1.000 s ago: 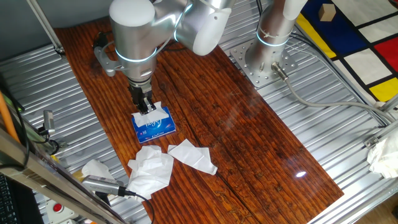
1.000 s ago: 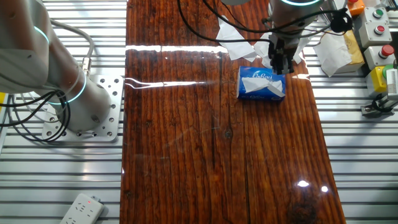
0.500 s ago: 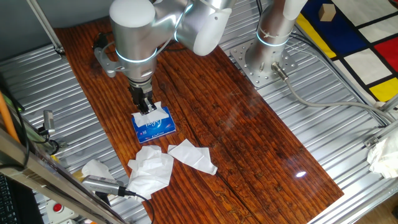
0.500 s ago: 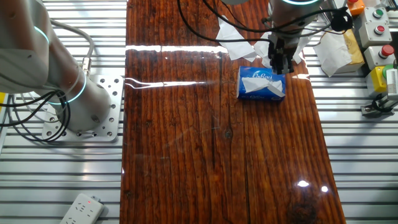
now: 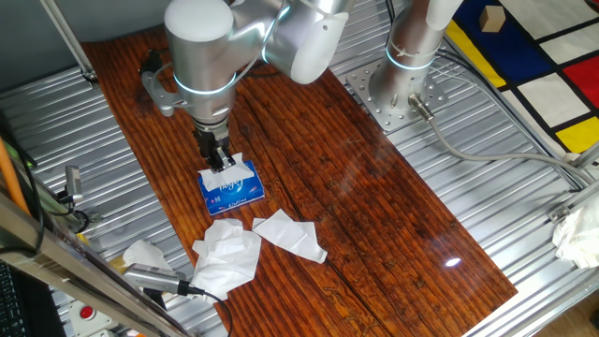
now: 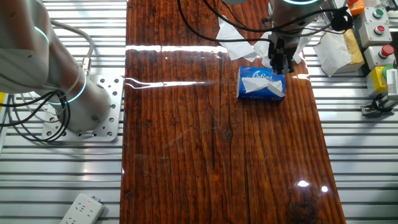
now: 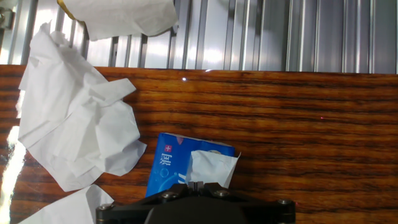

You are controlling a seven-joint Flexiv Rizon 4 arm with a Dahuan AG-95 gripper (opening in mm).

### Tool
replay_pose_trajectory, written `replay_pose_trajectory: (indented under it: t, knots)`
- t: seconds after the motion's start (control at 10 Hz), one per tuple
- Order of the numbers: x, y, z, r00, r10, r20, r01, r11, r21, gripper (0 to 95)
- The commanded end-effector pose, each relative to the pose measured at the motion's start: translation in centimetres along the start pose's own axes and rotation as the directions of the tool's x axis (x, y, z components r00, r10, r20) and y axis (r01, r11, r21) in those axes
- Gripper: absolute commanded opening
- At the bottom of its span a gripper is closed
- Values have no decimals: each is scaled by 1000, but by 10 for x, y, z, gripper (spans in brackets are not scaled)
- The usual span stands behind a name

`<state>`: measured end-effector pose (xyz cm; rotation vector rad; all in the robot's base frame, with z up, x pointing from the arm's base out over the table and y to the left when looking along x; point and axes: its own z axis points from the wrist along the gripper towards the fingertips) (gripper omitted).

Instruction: Pull out a napkin

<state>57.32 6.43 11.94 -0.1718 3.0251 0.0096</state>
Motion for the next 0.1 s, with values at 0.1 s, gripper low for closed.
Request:
replay_pose_trajectory:
  t: [0.1]
  knots:
    - [0, 0, 0, 1000, 0, 0, 0, 1000, 0, 0]
